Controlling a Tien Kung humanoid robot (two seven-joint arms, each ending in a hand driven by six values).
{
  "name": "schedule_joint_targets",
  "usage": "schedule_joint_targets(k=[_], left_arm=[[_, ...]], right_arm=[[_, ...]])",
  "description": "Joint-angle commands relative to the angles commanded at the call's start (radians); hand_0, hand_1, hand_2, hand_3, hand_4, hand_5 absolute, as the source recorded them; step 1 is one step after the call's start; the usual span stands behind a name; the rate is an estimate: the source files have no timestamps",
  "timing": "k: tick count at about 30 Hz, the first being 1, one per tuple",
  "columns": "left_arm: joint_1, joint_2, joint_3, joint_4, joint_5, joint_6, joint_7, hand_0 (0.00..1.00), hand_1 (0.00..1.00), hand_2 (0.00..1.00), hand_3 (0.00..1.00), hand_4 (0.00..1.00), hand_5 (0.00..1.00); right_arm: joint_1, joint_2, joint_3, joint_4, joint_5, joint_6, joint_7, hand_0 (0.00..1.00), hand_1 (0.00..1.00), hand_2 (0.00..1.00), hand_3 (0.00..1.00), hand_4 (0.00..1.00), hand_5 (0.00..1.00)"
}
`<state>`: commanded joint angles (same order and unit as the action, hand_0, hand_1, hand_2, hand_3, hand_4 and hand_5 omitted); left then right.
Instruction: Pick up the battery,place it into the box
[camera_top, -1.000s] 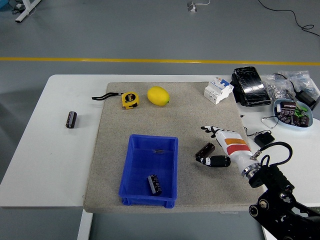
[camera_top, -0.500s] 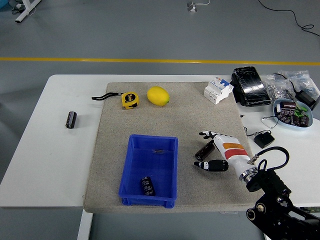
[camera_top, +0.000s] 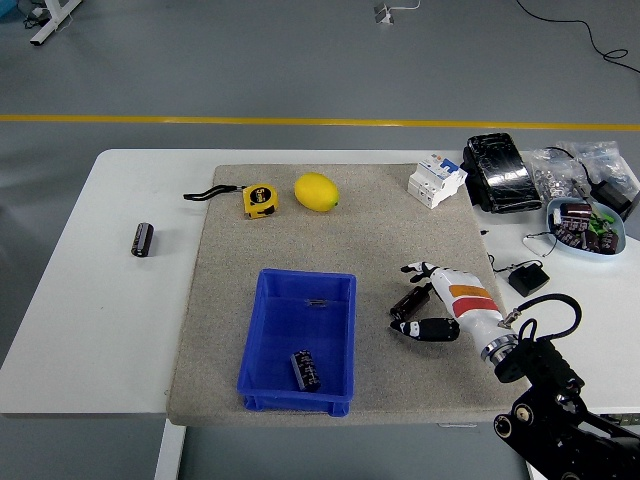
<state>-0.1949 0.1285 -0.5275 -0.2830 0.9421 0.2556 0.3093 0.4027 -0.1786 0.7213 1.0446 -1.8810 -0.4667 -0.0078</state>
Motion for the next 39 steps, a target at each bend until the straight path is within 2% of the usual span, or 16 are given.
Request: schedule_joint_targets(k=[5,6,11,12,23,24,29,34,39], left_arm=[[0.000,0.000,0.001,0.000,-0.001,0.000,0.000,0.612,0.582,0.634,0.615,0.620,0.666],[0.000,0.000,0.001,0.000,-0.001,0.000,-0.001,0.615,0.581,0.634,0.615,0.620,0.665],[-0.001,0.000,0.000,0.000,0.001,-0.001,0.000,0.615,0.581,0.634,0.615,0.620,0.665],[-0.001,0.000,0.000,0.000,0.001,-0.001,0.000,0.612,0.581,0.635,0.616,0.618,0.662],[-0.003,0.001,-0.006,-0.001,0.016,-0.006,0.002,0.612,0.580,0.635,0.616,0.620,0.665],[-0.003,0.001,-0.007,-0.001,0.016,-0.006,0.003,0.612,0.580,0.635,0.616,0.620,0.664],[-0.003,0.001,-0.009,0.000,0.022,-0.008,0.003,0.612,0.580,0.635,0.616,0.620,0.664],[-0.005,0.002,-0.010,-0.001,0.024,-0.009,0.003,0.612,0.579,0.635,0.616,0.620,0.665],[-0.005,0.002,-0.013,0.000,0.028,-0.010,0.004,0.612,0.579,0.635,0.616,0.620,0.666]], right_arm=[[0.000,0.001,0.001,-0.003,0.004,0.002,0.001,0.428,0.490,0.624,0.756,0.928,0.223],[0.000,0.001,0.001,-0.003,0.005,0.002,0.001,0.409,0.473,0.598,0.732,0.894,0.205],[0.001,0.000,0.002,-0.007,0.010,0.001,0.003,0.409,0.473,0.598,0.732,0.894,0.205],[0.001,-0.001,0.003,-0.007,0.010,0.001,0.003,0.396,0.463,0.586,0.707,0.870,0.193],[0.001,-0.005,0.018,0.000,0.010,-0.003,0.005,0.389,0.461,0.582,0.700,0.875,0.198],[0.001,-0.006,0.019,0.001,0.010,-0.004,0.004,0.389,0.457,0.573,0.687,0.835,0.170],[0.003,-0.012,0.040,0.014,0.001,-0.007,0.000,0.389,0.457,0.573,0.687,0.835,0.170],[0.004,-0.022,0.063,0.060,-0.012,-0.012,-0.016,0.391,0.453,0.569,0.679,0.814,0.156],[0.004,-0.027,0.068,0.166,-0.044,-0.020,-0.037,0.391,0.456,0.571,0.681,0.810,0.152]])
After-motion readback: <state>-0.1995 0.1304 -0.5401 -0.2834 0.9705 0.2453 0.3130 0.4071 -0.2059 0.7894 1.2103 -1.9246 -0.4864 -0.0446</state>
